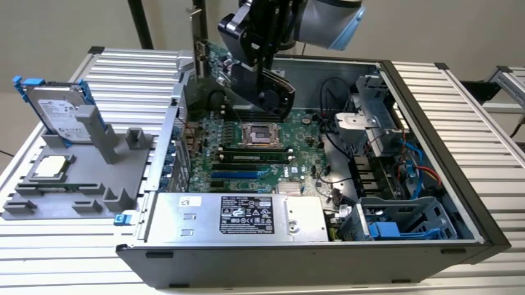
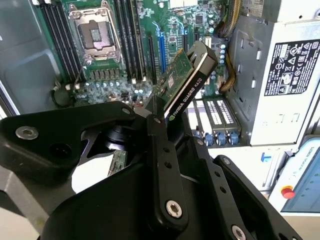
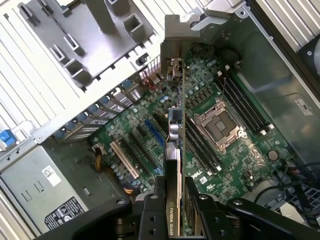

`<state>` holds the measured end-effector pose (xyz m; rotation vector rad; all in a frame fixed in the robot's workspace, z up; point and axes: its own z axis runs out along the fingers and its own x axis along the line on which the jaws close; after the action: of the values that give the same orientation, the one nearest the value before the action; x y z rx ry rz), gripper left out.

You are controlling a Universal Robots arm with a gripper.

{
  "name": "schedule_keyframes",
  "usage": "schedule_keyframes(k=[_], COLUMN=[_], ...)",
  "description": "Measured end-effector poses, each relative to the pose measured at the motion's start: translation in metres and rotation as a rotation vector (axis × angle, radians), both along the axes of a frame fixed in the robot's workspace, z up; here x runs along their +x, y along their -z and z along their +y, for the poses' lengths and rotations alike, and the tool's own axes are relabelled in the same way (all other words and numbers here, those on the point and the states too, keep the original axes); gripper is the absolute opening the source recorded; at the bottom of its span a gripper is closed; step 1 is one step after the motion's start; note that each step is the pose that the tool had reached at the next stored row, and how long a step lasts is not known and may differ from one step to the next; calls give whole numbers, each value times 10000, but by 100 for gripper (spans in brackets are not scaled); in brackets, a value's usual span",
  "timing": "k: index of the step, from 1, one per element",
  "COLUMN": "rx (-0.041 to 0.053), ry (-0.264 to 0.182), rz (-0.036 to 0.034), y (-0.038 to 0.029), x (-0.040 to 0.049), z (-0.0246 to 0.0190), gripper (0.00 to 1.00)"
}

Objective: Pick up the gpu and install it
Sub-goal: 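Insert the gpu into the slot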

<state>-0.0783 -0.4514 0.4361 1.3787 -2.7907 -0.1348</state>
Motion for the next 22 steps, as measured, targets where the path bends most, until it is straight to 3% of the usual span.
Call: schedule_keyframes(k=[5,18,22], rx=[0,5,6], ry=[-393,-2047,-2259], rz=[0,-36,-37], y=[0,0,-1], x=[4,15,17], z=[0,0,0], gripper=[0,0,0])
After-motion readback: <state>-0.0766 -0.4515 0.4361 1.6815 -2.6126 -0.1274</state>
